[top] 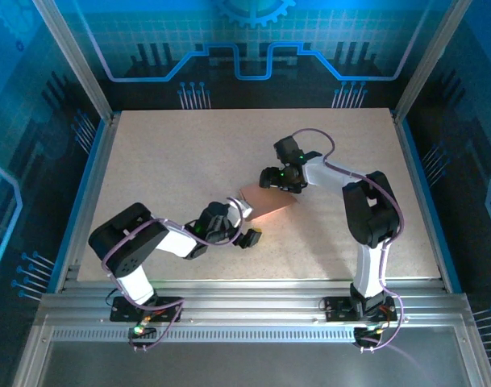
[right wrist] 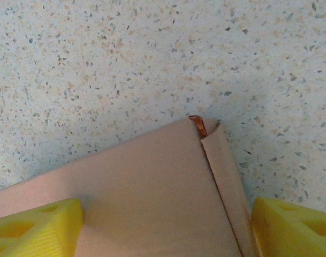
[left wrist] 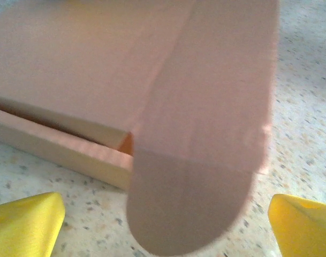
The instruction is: Fold the paper box
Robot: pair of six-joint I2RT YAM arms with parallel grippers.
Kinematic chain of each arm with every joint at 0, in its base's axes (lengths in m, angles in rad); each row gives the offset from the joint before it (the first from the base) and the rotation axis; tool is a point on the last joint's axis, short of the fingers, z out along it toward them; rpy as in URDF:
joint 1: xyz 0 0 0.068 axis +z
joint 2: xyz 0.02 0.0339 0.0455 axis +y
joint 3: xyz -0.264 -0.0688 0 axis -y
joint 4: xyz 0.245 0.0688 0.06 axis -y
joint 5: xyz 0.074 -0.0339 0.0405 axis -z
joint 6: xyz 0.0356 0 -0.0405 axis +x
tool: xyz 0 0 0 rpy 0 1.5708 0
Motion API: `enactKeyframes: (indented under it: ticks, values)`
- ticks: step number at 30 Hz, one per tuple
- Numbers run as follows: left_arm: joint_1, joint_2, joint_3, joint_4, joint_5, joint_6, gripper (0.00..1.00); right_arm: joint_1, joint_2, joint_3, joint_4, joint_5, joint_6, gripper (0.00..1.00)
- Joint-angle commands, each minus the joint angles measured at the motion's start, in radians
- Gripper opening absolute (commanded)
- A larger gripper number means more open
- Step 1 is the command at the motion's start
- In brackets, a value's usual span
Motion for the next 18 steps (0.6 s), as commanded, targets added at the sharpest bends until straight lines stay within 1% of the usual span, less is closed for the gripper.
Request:
enactKeyframes:
  ticks: [1, 6, 9, 10, 13, 15, 18]
  values:
    - [0.014, -0.065, -0.04, 0.008, 0.161, 0.009, 0.99, -0.016, 0.039, -0.017, -0.008, -0.013, 0.005, 0.83]
    - [0.065, -0.225, -0.102, -0.026, 0.271, -0.019, 0.99, -0.016, 0.04, -0.016, -0.006, -0.022, -0.001, 0.83]
    - [0.117, -0.336, -0.077, -0.133, 0.279, -0.069, 0.99, -0.017, 0.037, -0.011, -0.007, -0.024, -0.009, 0.83]
    - [0.135, -0.358, -0.054, -0.176, 0.26, -0.092, 0.99, -0.018, 0.035, -0.01, -0.007, -0.026, -0.011, 0.82]
    - [0.15, -0.357, 0.025, -0.26, 0.067, -0.144, 0.99, -0.018, 0.021, -0.011, 0.003, -0.034, -0.018, 0.83]
    - [0.15, -0.31, 0.087, -0.316, -0.048, -0.171, 0.97, -0.019, 0.005, -0.016, 0.008, -0.031, -0.024, 0.83]
    - [0.151, -0.212, 0.182, -0.382, -0.141, -0.206, 0.93, -0.022, -0.039, -0.044, 0.024, -0.014, -0.033, 0.84]
